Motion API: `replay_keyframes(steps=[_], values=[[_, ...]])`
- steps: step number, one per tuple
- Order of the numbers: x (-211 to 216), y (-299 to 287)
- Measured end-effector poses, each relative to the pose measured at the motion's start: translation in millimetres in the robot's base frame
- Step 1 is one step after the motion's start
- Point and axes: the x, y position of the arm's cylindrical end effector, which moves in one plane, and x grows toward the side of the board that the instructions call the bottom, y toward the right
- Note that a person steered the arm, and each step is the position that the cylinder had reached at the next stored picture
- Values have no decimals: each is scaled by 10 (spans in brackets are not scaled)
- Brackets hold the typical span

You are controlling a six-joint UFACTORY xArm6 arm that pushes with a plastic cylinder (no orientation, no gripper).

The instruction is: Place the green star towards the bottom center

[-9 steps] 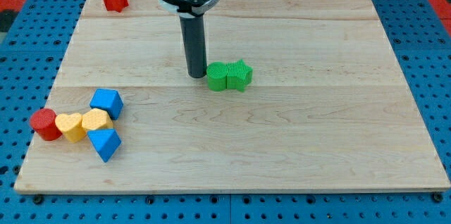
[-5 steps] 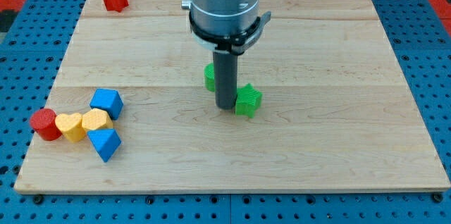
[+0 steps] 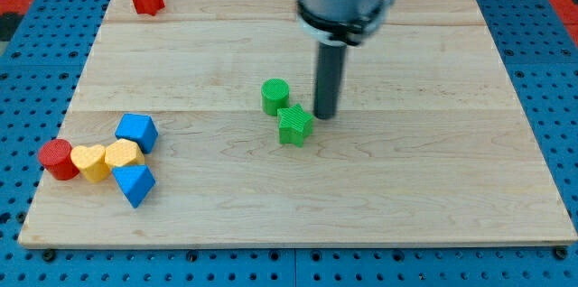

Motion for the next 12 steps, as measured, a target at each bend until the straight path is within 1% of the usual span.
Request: replay_keyframes(steps=[1,2,3,4,5,6,7,8,9,10,11,12], values=[[327,-236],[1032,-476],[962,-249],[622,-678],[661,-1737],[1658,-1893],[1774,-1466],[1705,-744],[1539,-222],[1533,-146],[755,567],[-631,139]])
